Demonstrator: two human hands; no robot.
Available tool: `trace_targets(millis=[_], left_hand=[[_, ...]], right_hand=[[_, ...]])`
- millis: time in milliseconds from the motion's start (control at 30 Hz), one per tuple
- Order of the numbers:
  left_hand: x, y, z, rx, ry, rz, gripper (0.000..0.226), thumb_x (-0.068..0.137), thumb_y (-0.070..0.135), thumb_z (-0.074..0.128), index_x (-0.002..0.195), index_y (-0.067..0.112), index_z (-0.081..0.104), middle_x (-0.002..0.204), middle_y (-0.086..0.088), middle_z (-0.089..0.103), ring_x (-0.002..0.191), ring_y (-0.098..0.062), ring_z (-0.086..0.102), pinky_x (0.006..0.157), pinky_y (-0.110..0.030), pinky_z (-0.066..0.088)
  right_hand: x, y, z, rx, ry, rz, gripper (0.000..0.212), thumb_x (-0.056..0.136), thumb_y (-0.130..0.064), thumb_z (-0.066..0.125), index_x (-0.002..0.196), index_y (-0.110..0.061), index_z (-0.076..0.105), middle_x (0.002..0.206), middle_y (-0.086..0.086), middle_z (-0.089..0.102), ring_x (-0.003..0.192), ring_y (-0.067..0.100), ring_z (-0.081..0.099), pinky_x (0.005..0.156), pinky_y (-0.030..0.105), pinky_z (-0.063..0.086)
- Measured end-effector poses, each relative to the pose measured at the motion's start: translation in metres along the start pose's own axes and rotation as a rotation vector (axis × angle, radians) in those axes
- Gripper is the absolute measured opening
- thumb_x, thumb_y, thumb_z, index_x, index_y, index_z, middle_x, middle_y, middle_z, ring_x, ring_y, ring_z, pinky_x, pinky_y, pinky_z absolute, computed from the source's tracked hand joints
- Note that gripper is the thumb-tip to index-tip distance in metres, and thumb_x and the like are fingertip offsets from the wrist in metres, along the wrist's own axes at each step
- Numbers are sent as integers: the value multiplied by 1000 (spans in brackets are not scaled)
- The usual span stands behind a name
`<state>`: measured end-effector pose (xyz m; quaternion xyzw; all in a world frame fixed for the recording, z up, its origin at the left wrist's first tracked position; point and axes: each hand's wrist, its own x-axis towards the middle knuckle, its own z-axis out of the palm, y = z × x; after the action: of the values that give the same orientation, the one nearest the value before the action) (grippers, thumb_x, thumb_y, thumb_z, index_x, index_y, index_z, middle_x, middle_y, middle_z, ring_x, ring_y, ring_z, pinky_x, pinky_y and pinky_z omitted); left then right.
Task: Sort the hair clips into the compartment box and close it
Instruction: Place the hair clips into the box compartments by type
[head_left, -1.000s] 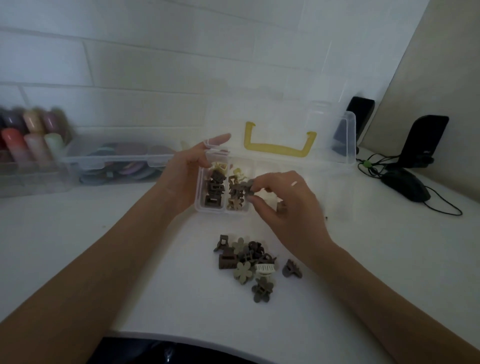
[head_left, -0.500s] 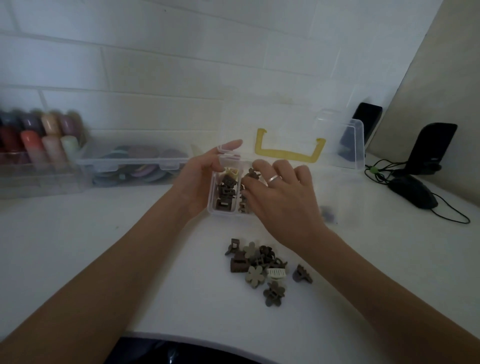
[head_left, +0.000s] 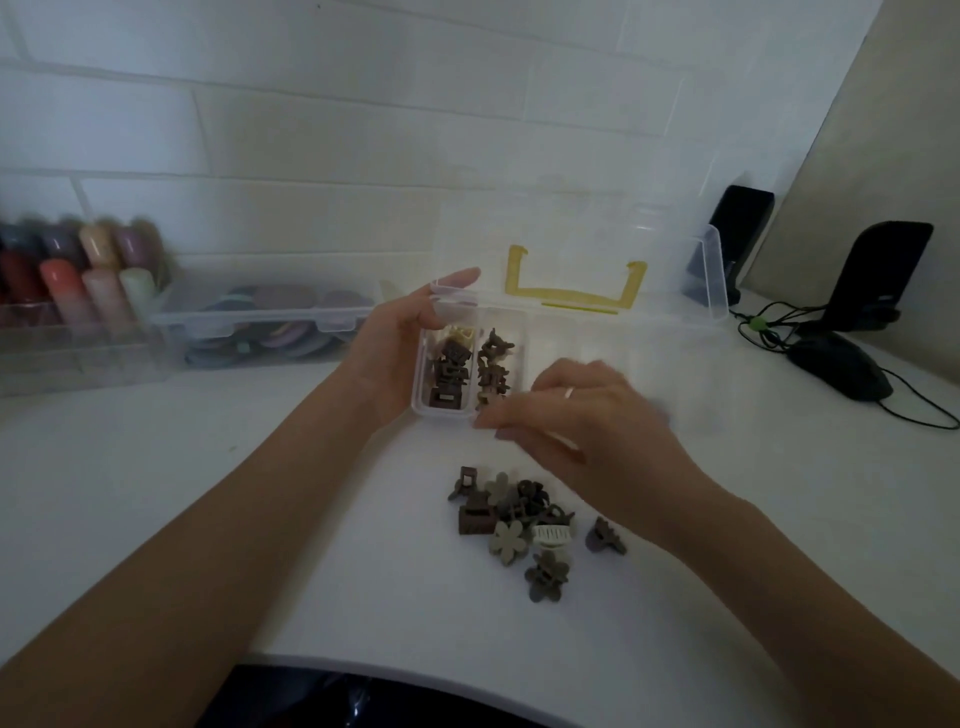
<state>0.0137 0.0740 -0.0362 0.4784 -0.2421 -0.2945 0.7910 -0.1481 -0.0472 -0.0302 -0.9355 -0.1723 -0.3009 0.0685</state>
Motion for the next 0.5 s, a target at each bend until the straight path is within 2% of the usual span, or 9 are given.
trace_targets(millis=[100,200,267,400,500], left_hand=[[0,-1,0,-5,-4,-4,59,62,11,44,117,20,64,110,-11,62,91,-24,60,76,-33,50],[0,-1,0,-6,-7,-2,59,63,11,43,117,20,64,114,-13,59,91,-25,59,75,-32,52],[0,-1,0,-3,-13,-1,59,63,11,42,117,19,64,115,-14,58,92,-25,59,75,-32,53],[-1,0,1,1,-14,-7,60,61,11,43,117,20,63,116,-13,59,95,-26,60,77,-33,53],[-2,1,1,4,-22,-8,61,61,12,42,118,20,62,115,-13,59,93,-25,60,75,-33,53]], right_hand=[[-2,-8,10,38,-195,-85,36,84,-7,58,112,-28,67,96,-10,72,84,16,57,72,37,48],[-1,-11,19,-18,-319,-96,53,81,1,63,121,-33,60,98,-10,72,84,16,52,71,30,40],[-1,-12,20,-4,-311,-78,48,82,-1,63,121,-30,61,101,-7,72,88,17,53,73,33,42],[3,-14,16,97,-286,29,24,89,-13,58,109,-23,67,104,-6,70,98,18,56,84,41,47],[0,-16,17,129,-267,59,19,89,-16,59,105,-23,66,99,-6,70,99,17,57,84,41,48]])
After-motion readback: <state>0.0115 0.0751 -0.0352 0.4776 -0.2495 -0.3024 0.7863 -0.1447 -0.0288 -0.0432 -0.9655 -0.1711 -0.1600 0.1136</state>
